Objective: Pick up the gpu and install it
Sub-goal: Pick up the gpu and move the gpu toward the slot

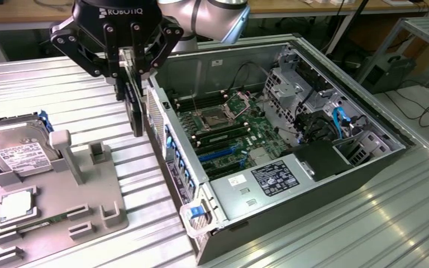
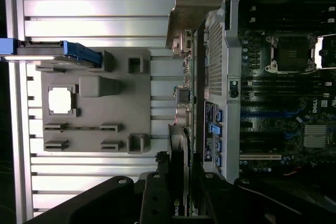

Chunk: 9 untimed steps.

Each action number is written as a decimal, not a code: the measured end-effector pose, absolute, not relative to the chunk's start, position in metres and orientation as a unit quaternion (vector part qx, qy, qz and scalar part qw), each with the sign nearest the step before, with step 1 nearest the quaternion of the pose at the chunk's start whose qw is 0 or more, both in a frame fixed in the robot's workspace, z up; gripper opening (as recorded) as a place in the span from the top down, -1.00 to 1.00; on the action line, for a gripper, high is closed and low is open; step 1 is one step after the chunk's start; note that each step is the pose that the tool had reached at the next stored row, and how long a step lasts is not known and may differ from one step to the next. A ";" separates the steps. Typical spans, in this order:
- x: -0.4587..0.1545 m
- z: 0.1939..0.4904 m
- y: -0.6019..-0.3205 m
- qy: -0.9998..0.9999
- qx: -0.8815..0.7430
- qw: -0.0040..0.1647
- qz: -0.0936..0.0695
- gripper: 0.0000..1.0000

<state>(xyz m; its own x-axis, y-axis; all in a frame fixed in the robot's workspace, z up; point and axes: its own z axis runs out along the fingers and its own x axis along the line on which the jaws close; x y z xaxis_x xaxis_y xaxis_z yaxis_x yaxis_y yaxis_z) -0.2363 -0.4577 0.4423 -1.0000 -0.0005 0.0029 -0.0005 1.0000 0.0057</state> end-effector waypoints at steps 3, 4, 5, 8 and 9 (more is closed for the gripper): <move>-0.233 0.442 -0.458 -1.000 0.000 0.001 -0.003 0.47; -0.232 0.442 -0.458 -1.000 0.000 0.001 -0.003 0.47; -0.232 0.442 -0.458 -1.000 0.000 0.001 -0.003 0.47; -0.230 0.442 -0.458 -1.000 0.000 0.001 -0.003 0.47; -0.229 0.442 -0.458 -1.000 0.000 0.001 -0.003 0.47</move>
